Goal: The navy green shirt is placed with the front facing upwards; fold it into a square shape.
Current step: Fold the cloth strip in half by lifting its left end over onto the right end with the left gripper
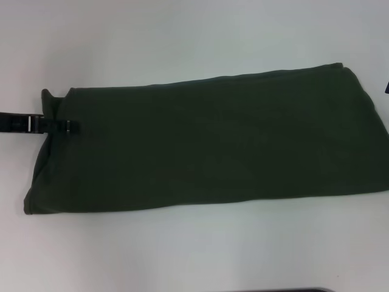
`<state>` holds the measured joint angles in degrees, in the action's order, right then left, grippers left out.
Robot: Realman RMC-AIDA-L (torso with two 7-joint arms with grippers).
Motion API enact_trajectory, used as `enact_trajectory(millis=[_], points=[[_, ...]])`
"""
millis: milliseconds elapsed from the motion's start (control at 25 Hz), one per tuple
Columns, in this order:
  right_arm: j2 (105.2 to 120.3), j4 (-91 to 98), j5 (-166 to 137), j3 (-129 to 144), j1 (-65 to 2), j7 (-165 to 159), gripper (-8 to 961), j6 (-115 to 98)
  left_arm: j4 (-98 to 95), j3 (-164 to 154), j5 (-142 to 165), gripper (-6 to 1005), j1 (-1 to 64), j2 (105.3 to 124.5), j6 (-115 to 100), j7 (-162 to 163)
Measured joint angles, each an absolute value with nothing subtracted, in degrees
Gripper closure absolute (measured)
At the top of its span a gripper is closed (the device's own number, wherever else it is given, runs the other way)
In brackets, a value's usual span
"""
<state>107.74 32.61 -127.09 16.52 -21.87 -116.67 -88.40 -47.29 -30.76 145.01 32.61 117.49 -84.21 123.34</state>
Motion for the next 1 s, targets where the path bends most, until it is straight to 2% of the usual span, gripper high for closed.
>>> enact_trajectory(millis=[1000], points=[[107.83,32.6,-127.2,16.5,-21.9,-116.6,207,-87.8,-48.0,-31.4,147.9,123,31.8,117.41,-85.4,123.1]])
